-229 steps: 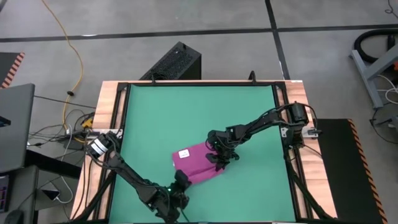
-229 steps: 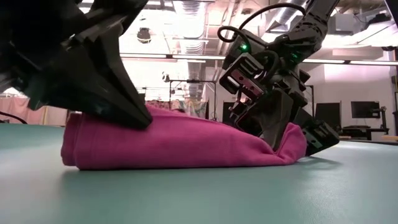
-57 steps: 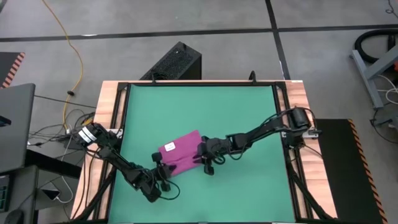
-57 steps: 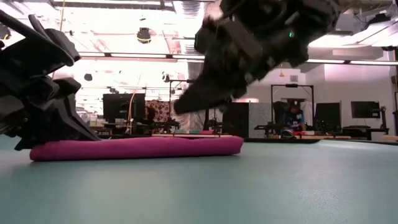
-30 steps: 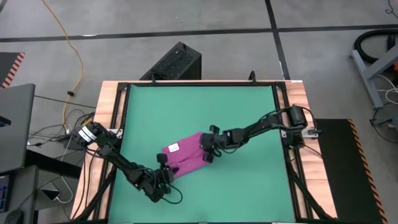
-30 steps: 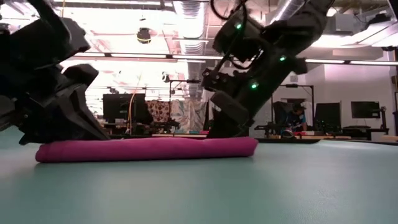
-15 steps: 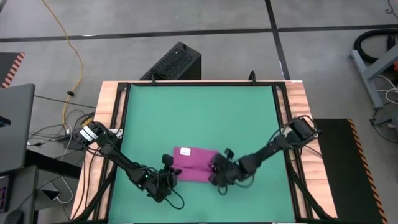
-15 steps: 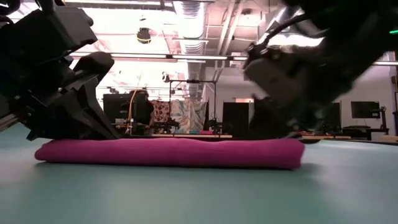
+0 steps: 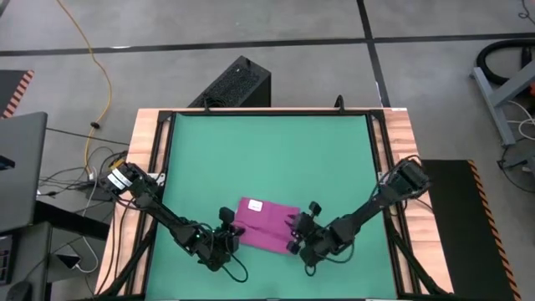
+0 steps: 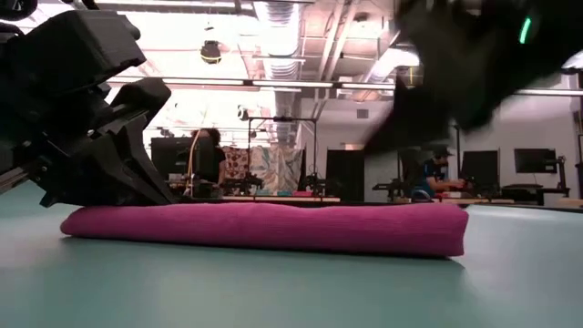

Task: Roll towel
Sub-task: Roll the pink towel

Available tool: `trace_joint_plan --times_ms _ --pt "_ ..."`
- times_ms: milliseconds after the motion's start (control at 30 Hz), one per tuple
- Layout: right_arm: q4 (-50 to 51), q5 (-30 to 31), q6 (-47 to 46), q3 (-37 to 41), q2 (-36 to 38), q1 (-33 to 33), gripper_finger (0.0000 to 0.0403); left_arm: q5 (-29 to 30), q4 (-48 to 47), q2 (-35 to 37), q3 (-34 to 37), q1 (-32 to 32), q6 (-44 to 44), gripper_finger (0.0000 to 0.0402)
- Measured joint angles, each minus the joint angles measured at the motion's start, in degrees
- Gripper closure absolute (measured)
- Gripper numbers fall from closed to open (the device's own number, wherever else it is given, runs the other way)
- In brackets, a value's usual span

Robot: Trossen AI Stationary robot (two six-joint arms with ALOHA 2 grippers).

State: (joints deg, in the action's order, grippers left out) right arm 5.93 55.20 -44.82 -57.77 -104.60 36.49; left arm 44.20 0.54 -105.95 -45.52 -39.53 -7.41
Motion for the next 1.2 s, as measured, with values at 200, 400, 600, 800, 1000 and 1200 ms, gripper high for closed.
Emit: trace_joint_plan --times_ms 200,400,600,800,1000,1200 --pt "-4.6 -5.7 19.9 -0.9 4.9 4.5 0.0287 -1.1 0.0 0.0 0.0 0.4 -1.8 0.0401" --pt "-13.9 -10.5 25.1 -0.9 0.8 5.6 0.0276 -5.5 -0.2 0.0 0.0 2.0 -4.3 0.0401" --pt "-16.5 -11.9 27.5 -0.9 -3.2 5.5 0.0193 -6.3 -0.9 0.0 -0.1 2.4 -6.3 0.0401" --pt "-18.8 -13.1 24.9 -0.9 -7.3 5.7 0.0124 -6.7 -2.9 0.0 -0.2 2.5 -8.4 0.0401" --pt "-19.6 -11.5 23.9 -0.9 -11.0 6.3 0.0122 -7.5 -3.3 0.1 -0.2 2.8 -8.7 0.0401" --pt "-19.9 -10.4 21.2 -1.1 -14.3 5.6 0.0122 -8.1 -3.5 0.1 -0.2 3.3 -8.8 0.0401"
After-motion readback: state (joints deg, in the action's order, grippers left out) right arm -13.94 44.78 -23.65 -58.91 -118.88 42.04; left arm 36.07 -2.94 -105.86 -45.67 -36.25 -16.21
